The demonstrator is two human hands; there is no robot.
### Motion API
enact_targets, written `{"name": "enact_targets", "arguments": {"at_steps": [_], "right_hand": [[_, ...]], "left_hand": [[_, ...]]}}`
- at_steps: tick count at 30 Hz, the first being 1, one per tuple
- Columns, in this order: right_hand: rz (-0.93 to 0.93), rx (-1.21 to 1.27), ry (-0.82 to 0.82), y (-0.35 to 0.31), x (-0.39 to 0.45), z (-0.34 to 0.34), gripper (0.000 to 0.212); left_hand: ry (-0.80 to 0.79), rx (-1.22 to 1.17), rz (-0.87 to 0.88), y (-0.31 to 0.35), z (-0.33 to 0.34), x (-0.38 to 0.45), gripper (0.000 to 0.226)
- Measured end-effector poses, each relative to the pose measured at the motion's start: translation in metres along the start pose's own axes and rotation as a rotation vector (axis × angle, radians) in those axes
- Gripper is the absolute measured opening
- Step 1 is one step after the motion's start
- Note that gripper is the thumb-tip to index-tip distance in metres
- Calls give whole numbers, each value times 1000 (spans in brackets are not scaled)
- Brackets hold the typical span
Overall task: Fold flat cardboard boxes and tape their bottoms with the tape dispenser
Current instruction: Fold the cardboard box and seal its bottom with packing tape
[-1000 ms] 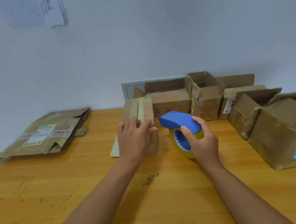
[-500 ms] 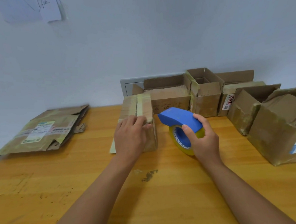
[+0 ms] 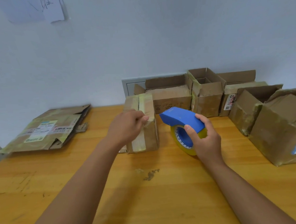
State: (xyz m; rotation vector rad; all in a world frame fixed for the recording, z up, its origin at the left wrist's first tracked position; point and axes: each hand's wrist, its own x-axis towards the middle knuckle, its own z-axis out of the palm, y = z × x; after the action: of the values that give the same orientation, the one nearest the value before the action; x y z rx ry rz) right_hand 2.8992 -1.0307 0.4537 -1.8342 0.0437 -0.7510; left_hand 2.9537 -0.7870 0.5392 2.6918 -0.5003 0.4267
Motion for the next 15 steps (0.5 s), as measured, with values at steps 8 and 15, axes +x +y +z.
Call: {"name": "enact_targets", "arguments": {"at_steps": [8,15], "right_hand": [[-18,11,0,1,0,-1,54],[-30,29,4,1,0,-1,55]], "left_hand": [[214,-162,158,-15,19,-7,18],[358,22,237,-10,31,-14,42]]}}
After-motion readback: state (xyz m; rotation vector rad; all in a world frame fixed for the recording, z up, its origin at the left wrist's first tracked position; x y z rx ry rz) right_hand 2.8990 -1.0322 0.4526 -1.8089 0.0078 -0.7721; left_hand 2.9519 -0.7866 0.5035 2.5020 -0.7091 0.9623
